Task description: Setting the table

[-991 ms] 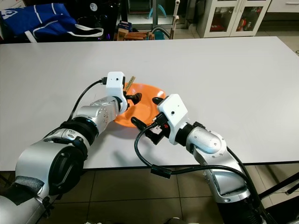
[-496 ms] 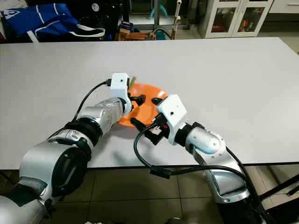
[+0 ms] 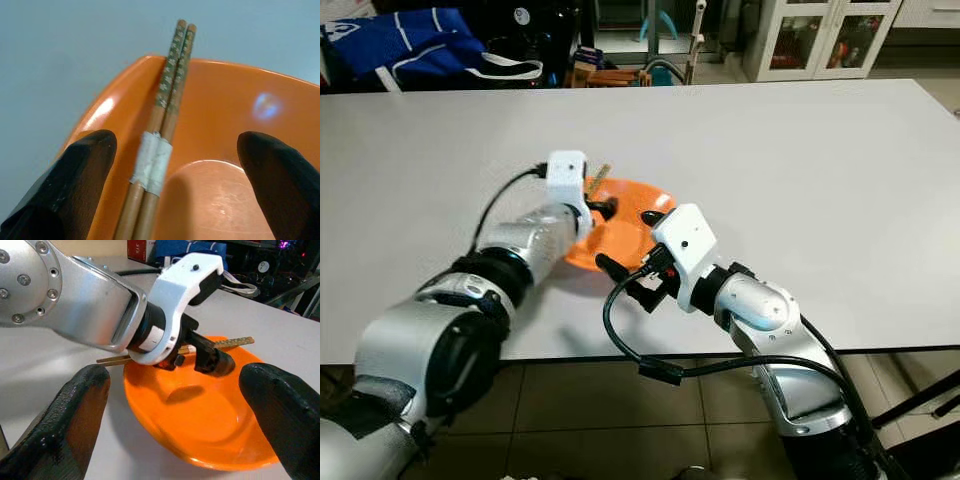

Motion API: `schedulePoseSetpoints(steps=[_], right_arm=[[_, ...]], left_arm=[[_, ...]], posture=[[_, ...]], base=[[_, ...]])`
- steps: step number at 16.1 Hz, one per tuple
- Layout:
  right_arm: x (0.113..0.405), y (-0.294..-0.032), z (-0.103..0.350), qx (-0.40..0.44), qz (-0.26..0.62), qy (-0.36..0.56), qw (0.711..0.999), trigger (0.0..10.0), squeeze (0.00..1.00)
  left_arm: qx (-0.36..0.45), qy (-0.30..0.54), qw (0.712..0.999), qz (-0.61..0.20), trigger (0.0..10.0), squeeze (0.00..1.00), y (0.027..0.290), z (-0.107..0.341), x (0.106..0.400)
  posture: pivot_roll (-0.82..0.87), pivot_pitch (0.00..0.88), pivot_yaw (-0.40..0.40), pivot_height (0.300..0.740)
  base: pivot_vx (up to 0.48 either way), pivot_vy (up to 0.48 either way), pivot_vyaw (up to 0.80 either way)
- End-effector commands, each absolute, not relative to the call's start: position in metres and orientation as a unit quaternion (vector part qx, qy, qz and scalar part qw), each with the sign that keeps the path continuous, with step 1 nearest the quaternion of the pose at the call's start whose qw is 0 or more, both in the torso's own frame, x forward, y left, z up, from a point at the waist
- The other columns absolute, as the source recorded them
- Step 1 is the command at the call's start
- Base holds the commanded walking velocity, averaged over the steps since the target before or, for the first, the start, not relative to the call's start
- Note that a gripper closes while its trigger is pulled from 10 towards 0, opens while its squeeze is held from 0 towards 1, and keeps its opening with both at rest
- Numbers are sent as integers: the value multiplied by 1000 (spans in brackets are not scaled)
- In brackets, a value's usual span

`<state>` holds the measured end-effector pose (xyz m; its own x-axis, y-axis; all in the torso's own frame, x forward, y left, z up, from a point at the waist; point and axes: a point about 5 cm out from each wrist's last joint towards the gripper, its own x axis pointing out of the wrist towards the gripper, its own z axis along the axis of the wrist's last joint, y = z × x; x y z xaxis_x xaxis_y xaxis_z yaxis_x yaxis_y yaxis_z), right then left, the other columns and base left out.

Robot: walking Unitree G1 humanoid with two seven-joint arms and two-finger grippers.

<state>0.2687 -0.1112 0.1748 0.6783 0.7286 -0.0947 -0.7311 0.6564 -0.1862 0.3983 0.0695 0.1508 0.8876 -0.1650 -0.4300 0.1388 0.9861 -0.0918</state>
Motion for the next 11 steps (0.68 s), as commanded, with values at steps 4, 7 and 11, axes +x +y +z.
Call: schedulePoseSetpoints(steps=[4,7,11], right_arm=[[268,-111,174,-105,400,6,911,10000,0],[268,-110,174,-104,401,7,910,10000,0],[268,-110,173,-104,402,8,910,10000,0]], left_arm=[[11,206,978,-31,10000,0,93,160,405],[8,199,979,-32,10000,0,92,165,406],[-2,194,980,-37,10000,0,86,170,407]], posture=[[-178,33,76,740],[-174,36,75,740],[-173,36,71,740]], base=[[0,0,0],[0,0,0],[0,0,0]])
